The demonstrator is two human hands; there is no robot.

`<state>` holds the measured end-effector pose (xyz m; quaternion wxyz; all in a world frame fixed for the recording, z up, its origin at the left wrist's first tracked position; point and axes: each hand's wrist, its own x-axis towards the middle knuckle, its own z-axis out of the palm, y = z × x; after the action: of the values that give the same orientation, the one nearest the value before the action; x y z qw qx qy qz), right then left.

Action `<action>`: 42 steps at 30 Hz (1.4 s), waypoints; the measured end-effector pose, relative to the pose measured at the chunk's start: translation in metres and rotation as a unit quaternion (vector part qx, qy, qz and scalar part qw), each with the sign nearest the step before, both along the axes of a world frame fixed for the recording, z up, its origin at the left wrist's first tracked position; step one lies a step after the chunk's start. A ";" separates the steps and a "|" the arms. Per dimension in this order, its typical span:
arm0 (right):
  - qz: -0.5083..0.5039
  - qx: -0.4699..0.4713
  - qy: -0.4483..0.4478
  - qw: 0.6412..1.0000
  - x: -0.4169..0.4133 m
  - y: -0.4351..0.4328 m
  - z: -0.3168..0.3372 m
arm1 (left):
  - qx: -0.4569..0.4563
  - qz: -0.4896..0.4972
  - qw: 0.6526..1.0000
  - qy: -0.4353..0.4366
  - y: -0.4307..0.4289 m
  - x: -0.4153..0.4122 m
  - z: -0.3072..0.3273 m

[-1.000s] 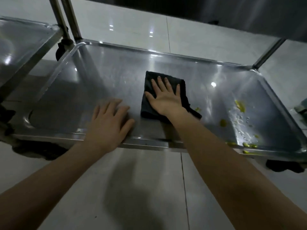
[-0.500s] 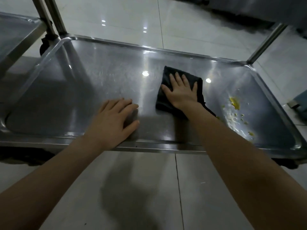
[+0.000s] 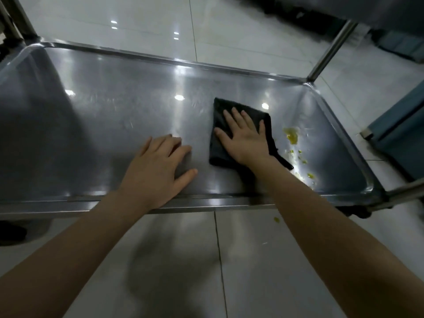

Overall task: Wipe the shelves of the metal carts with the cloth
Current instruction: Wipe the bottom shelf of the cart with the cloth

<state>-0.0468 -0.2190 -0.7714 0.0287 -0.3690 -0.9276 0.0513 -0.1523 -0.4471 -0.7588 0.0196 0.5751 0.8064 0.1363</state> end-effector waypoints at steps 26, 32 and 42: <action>0.036 0.005 -0.018 0.999 0.101 0.031 0.011 | 0.007 -0.009 1.000 0.003 0.059 0.056 0.004; 0.043 -0.024 -0.028 0.998 0.167 0.033 0.015 | 0.036 -0.028 0.999 -0.020 0.088 0.083 0.000; -0.115 -0.045 -0.034 0.992 0.120 0.114 0.023 | 0.036 -0.040 0.998 -0.028 0.084 0.080 -0.003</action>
<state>0.0732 -0.1052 -0.7484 -0.0138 -0.4753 -0.8763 0.0769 -0.0726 -0.3627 -0.7616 0.0268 0.6030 0.7767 0.1798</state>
